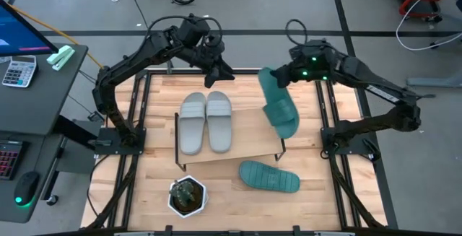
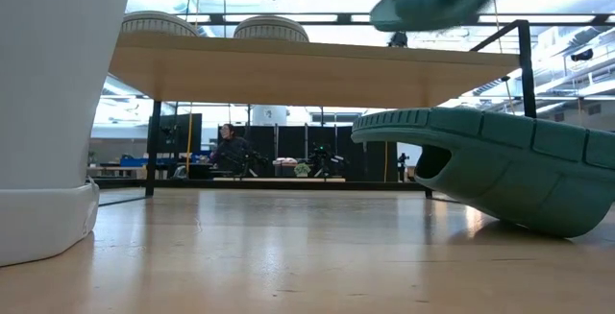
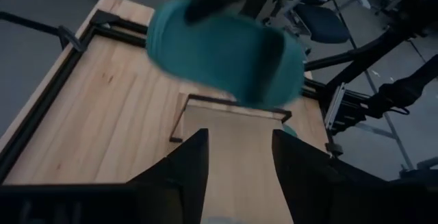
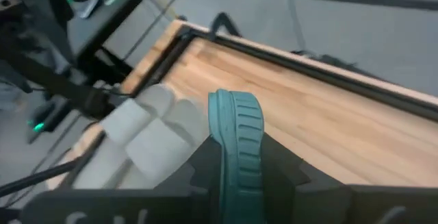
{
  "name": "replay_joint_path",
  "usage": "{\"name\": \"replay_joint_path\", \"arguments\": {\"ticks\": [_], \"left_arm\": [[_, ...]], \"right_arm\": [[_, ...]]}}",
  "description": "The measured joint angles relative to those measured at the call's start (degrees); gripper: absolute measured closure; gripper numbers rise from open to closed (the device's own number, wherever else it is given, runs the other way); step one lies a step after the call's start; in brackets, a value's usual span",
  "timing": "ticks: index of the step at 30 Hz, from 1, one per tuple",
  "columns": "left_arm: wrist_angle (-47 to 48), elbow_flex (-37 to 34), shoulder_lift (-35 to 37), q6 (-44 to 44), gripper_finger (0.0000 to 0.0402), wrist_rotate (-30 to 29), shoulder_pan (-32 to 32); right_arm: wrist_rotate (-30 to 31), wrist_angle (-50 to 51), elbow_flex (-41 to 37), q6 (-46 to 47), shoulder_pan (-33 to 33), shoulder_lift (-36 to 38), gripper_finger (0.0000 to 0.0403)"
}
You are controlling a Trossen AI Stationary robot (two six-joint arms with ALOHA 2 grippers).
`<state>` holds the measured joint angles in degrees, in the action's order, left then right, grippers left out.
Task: Pick and place slides into the shelf
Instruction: Put the top green slide on the shelf
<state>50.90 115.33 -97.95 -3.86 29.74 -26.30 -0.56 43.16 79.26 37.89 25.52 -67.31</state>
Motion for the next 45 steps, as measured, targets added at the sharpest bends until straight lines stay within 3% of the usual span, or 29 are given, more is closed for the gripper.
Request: {"name": "replay_joint_path", "arguments": {"ticks": [5, 12, 20, 25, 37, 45], "left_arm": [[1.27, -0.04, 0.00, 0.02, 0.0241, -0.15, -0.04], [1.24, -0.07, 0.00, 0.04, 0.0242, -0.13, -0.02], [1.35, -0.09, -0.07, -1.74, 0.0244, 0.33, 2.34], [2.24, -0.11, -0.09, -1.96, 0.0247, 0.46, 5.59], [2.22, -0.11, -0.09, -5.08, 0.0247, 0.48, 12.04], [2.23, -0.11, -0.13, -8.03, 0.0251, -3.58, 14.83]], "right_arm": [[1.59, -2.94, -7.87, 6.12, 0.00, 9.13, 0.0329], [0.04, -27.89, -30.28, 22.75, -2.23, 22.15, 0.0330], [-0.60, -53.01, -46.56, 33.58, -4.04, 23.21, 0.0330], [-1.81, -58.46, -49.26, 32.37, -2.70, 20.26, 0.0330], [-16.42, -63.72, -49.15, 30.58, 6.10, 11.14, 0.0332], [-21.72, -64.19, -49.15, 28.82, 9.10, 9.55, 0.0333]]}}
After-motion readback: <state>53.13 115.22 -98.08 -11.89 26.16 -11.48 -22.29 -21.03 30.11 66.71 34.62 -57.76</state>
